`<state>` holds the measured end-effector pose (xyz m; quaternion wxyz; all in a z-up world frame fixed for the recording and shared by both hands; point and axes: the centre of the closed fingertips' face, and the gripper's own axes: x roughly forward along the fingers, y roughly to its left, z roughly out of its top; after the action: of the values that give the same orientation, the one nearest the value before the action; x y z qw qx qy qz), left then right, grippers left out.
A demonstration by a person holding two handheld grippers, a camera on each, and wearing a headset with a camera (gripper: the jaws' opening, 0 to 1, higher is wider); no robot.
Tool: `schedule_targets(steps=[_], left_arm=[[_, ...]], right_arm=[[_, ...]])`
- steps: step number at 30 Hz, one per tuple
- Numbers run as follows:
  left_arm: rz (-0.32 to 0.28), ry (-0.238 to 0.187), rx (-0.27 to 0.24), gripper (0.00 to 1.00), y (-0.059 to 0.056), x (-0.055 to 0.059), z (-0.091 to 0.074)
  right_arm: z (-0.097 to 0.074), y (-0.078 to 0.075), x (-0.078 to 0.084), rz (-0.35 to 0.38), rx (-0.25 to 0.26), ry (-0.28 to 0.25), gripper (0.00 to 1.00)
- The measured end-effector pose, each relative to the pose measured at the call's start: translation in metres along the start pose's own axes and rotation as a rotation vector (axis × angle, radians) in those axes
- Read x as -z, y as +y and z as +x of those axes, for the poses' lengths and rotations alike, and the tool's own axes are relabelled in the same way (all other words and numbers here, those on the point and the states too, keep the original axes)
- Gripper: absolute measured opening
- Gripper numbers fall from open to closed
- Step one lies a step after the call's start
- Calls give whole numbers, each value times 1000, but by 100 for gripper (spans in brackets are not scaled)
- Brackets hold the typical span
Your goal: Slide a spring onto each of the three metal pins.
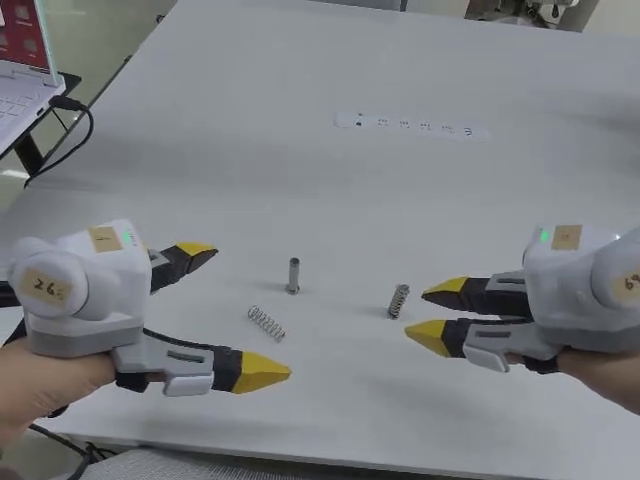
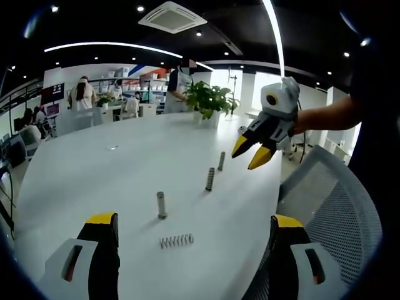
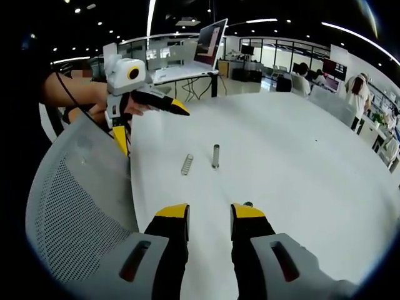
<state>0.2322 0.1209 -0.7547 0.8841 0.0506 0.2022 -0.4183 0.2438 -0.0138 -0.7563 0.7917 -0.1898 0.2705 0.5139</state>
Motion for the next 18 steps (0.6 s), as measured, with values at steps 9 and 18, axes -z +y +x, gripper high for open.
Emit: schedule_targets(steps=[9, 18], left_arm=[[-6, 3, 3, 98, 5, 5, -5], [-9, 5, -2, 98, 12, 9, -10]], right_arm=[[25, 9, -29, -37, -36, -12, 24], [53, 19, -43, -61, -78, -1, 22]])
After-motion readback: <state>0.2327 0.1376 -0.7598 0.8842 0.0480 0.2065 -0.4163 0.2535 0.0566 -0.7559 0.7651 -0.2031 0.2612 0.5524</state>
